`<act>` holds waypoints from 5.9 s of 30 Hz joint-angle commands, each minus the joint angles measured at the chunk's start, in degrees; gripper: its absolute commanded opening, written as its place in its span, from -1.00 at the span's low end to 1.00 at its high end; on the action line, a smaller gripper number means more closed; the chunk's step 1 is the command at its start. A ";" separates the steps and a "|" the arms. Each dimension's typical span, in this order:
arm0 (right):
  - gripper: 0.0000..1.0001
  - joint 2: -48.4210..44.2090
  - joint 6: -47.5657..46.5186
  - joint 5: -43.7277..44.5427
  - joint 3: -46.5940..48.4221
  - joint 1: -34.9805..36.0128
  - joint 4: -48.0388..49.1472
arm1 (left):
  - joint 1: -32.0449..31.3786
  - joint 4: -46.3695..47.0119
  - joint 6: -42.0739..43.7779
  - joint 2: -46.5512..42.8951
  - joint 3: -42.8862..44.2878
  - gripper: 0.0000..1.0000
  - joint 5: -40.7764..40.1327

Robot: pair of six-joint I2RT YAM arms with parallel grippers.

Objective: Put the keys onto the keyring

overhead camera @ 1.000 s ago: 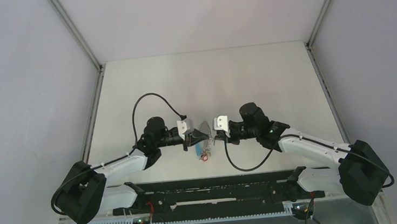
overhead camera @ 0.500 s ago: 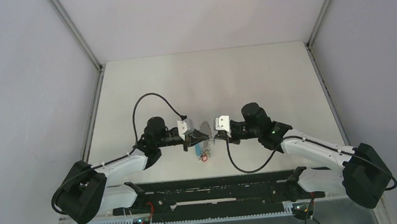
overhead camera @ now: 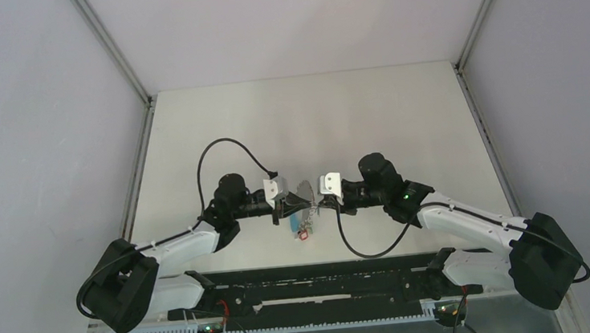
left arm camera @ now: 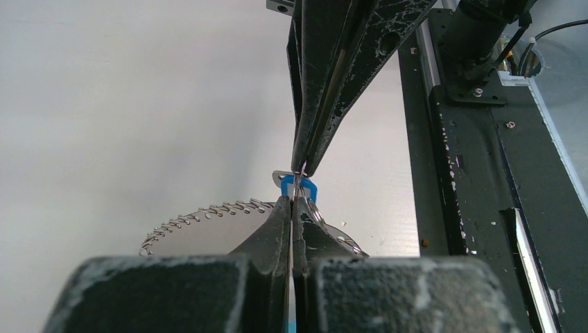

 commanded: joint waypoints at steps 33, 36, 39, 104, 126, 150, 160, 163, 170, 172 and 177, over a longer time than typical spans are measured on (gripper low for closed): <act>-1.00 0.20 1.70 -0.76 0.33 0.81 4.27 | -0.31 3.25 -0.71 0.21 0.49 -0.99 2.63; -1.00 0.33 2.30 -0.62 0.31 0.81 4.91 | -0.44 3.29 -0.62 0.32 0.52 -0.99 2.82; -1.00 0.47 2.83 -0.39 0.38 0.81 5.48 | -0.64 3.30 -0.69 0.55 0.70 -0.99 2.84; -1.00 2.83 -2.44 17.07 0.34 8.72 5.69 | -3.12 -2.40 -18.01 -2.69 5.28 -0.99 -13.56; -1.00 2.88 -1.72 19.96 -1.55 8.50 8.65 | -2.33 10.50 -23.82 -3.57 -0.21 -0.99 -17.53; -0.36 -10.21 9.55 -17.61 -3.62 -11.23 9.73 | -1.54 35.47 -20.86 2.94 -8.27 -0.99 -9.95; -0.42 0.36 18.54 -26.23 3.18 -13.56 13.48 | -1.54 35.56 -19.29 2.19 -8.51 -0.99 -7.51; -0.42 1.90 20.48 -27.29 3.63 -13.67 15.51 | -1.54 35.56 -18.99 2.06 -8.61 -0.99 -7.69; -0.47 6.11 21.69 -28.94 4.88 -13.72 16.83 | -1.54 37.26 -19.99 3.36 -8.40 -0.99 -7.33; -0.49 6.94 22.11 -29.14 4.95 -13.86 17.76 | -1.54 38.01 -20.28 3.92 -8.35 -0.99 -7.17; -0.54 8.64 20.83 -29.48 5.78 -13.82 16.49 | -1.55 38.22 -20.46 4.47 -8.24 -0.99 -7.22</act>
